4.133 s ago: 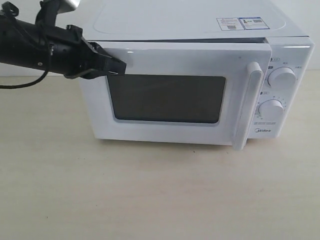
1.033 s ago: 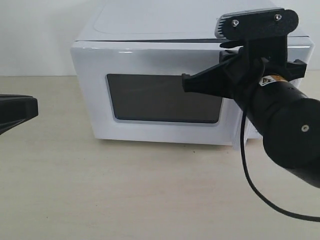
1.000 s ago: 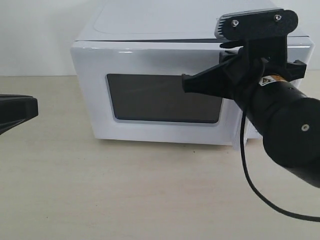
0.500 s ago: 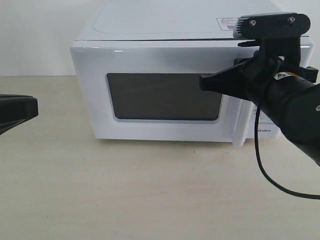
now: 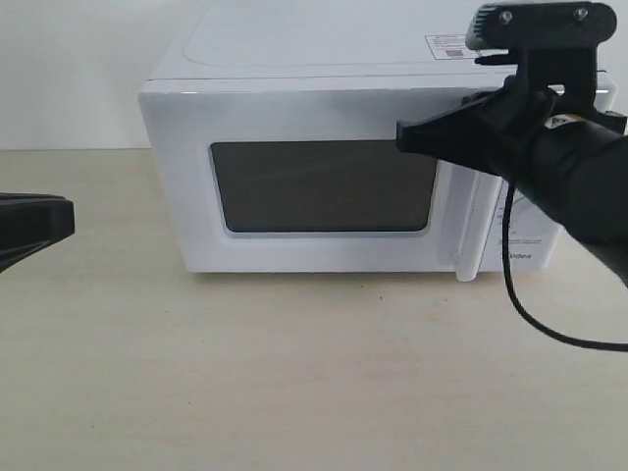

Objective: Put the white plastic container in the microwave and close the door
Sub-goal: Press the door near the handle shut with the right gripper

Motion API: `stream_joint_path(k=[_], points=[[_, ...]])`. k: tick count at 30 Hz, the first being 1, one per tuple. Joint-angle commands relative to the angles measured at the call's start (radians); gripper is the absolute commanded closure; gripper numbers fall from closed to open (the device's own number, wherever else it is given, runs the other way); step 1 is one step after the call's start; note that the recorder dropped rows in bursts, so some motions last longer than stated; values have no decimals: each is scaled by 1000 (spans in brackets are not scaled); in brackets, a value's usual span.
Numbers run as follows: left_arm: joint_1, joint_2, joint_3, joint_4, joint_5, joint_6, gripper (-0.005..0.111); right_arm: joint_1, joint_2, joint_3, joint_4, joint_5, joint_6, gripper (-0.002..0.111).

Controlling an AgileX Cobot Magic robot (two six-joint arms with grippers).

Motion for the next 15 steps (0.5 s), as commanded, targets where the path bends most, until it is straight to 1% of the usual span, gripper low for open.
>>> stream_joint_path(k=[1, 3, 5, 11, 15], points=[[0, -3, 6, 4, -15, -2, 102, -54, -2, -40, -11, 33, -2, 108], [0, -3, 6, 4, -15, -2, 102, -30, -19, -36, -13, 53, -2, 108], [0, -3, 6, 4, -15, -2, 102, 18, -51, -15, -13, 60, -18, 108], [0, -3, 6, 4, 2, -2, 102, 230, -211, 119, 4, 35, -59, 108], [0, -3, 6, 4, 26, -2, 102, 285, -308, 200, 4, 31, -102, 108]])
